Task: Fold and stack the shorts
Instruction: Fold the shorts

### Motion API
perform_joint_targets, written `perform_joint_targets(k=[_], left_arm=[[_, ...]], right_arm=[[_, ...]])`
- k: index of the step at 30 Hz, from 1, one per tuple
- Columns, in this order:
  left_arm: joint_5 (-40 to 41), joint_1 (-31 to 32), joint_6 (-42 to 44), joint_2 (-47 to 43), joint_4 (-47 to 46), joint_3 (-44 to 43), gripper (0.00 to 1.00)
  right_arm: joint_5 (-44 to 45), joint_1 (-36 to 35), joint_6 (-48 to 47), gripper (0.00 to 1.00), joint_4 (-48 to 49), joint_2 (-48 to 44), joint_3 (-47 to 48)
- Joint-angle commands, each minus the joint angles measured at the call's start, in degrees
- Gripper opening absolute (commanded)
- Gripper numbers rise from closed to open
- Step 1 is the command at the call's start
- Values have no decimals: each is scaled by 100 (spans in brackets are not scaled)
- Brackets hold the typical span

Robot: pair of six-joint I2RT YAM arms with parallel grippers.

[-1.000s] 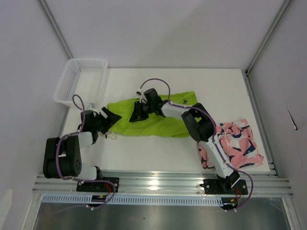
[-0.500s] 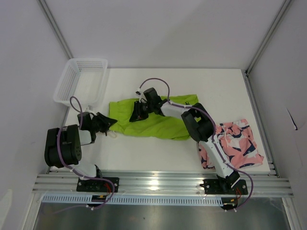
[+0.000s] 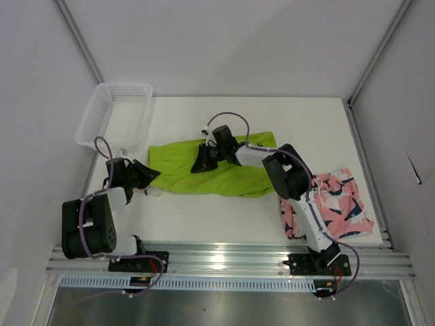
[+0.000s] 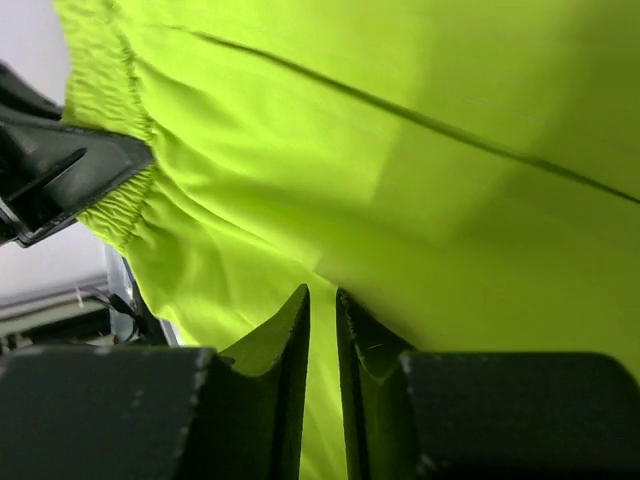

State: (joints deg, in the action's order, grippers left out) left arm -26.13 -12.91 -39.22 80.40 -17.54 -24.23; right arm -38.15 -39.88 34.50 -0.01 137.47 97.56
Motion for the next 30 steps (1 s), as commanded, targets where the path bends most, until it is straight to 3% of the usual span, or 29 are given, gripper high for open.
perform_joint_targets(k=[1, 3, 4, 6, 14, 18, 20, 23, 25, 30], left_arm=[[512, -116, 415, -376, 497, -258, 4], [643, -124, 494, -481, 646, -284, 4], [696, -124, 521, -516, 716, -319, 4], [854, -124, 573, -587, 874, -372, 4], [1373, -265, 644, -666, 1235, -425, 4], [1426, -449, 618, -544, 1297, -390, 4], [1462, -537, 618, -525, 1314, -363, 3], [1488, -660, 626, -595, 1253, -258, 2], [1488, -678, 626, -674, 1227, -153, 2], [1558, -687, 635, -807, 1148, -12, 1]], right_arm=[[36, 471, 319, 19, 484, -519, -500], [289, 621, 329, 13, 232, -554, -562], [378, 656, 277, 6, 134, -546, -536], [492, 762, 241, 2, 37, -554, -597], [906, 797, 267, 2, 755, -1450, -1904], [1151, 797, 233, 21, 1678, -2197, -2855], [1371, 797, 110, 24, 1636, -2636, -3110], [1697, 832, -119, 29, 1137, -3197, -3427], [1924, 850, -259, 40, 838, -3515, -3629], [2837, 972, -628, 52, -867, -4402, -3726]])
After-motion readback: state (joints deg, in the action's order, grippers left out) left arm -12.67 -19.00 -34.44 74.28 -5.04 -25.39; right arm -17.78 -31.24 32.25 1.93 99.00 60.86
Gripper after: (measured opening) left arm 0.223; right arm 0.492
